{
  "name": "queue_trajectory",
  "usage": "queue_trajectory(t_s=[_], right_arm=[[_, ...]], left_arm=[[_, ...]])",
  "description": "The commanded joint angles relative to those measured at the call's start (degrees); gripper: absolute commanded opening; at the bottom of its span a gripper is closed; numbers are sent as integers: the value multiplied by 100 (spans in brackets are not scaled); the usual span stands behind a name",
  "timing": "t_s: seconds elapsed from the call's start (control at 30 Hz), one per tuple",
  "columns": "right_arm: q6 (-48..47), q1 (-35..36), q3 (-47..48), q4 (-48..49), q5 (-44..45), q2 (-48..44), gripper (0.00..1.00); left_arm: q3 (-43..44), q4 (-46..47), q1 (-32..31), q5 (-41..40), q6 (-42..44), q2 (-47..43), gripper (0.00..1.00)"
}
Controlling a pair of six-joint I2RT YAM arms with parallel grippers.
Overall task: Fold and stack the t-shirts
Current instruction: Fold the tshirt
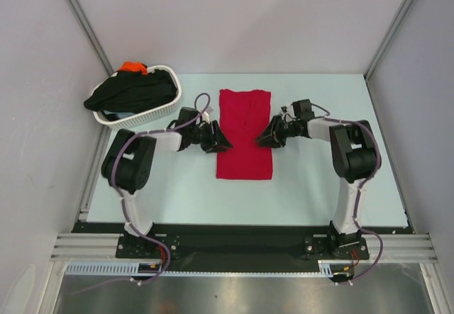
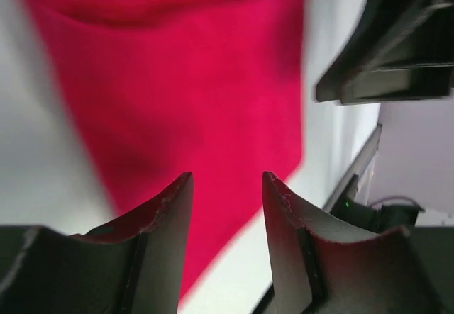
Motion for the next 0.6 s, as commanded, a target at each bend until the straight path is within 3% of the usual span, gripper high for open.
queue_trajectory(t_s=[0.0,0.1,0.23,0.3,0.4,0.47,0.57], right_arm=[[1131,10,654,1346,-404,727,35],[1177,-78,1253,1242,-369,1421,35],[1274,-420,1491,1364,-282,1932,32],[1143,-691,1631,1190,-290,2125,31],[379,-1017,1929,119,-185,2012,31],[-496,-1141,2105,-882,69,1784,32],[-1421,-1177,2273,-2035,518,1266,34]], left_arm=[[599,572,302,208,-175,894,49],[1294,345,399,366,-17,1607,48],[1578,397,644,436,-52,1865,48],[1822,-153,680,384,158,1874,47],[1860,-849,672,410,633,1498,50],[1650,-1000,575,375,853,752,52],[896,-1046,338,253,889,-222,54]])
